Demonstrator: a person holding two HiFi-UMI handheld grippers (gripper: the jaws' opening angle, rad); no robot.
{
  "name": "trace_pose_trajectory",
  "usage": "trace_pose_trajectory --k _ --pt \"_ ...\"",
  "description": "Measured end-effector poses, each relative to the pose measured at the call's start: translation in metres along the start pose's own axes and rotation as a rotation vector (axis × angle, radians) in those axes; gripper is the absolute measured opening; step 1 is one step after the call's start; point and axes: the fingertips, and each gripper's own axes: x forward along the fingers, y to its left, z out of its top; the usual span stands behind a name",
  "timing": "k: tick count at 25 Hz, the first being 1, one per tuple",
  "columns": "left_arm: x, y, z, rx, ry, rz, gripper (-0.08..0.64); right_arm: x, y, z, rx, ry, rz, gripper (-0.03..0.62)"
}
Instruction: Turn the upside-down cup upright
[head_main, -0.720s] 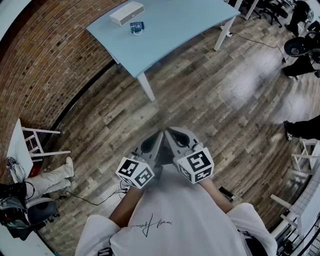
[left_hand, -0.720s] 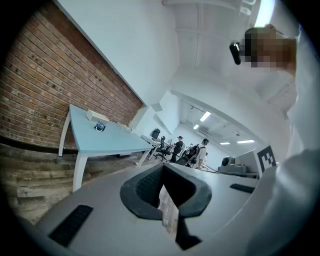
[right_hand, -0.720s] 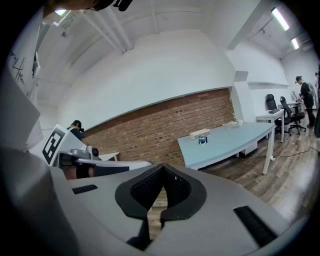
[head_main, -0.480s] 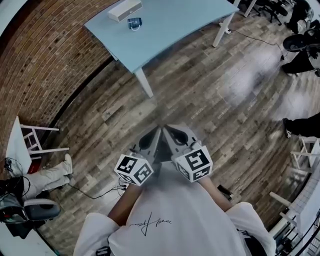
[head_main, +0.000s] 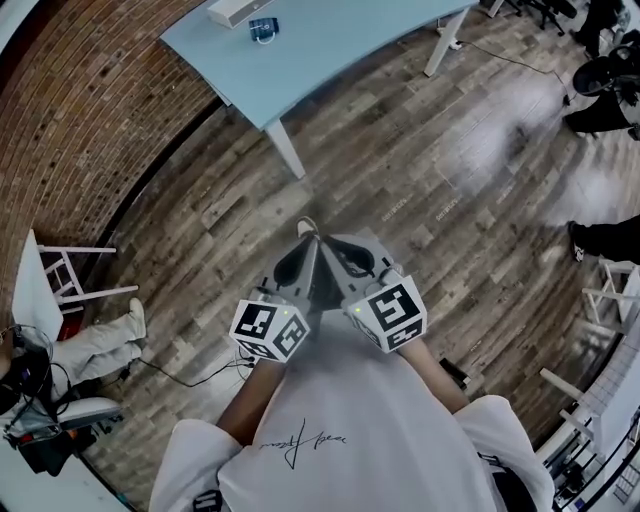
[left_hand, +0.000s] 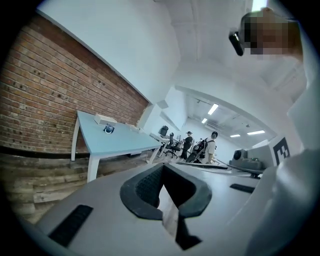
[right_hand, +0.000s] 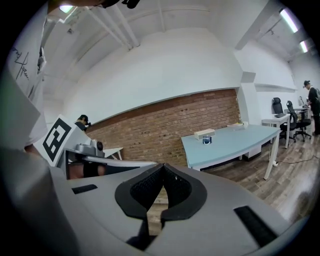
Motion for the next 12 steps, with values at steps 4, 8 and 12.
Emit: trace_pose_trajectory --k 4,8,12 --pt "0.006 0.011 0.004 0.031 0.008 0.026 0.009 0.013 -0.003 0.002 0.0 0.032 -0.005 0.02" --pt "0.019 0.024 0.008 0.049 0.037 0.021 0.008 0.028 -0.013 0.005 0.088 0.028 0.017 0.02" --pt "0.03 0.037 0.01 0.057 0.058 0.018 0.008 0.044 -0.021 0.004 0.102 0.069 0.024 0.02"
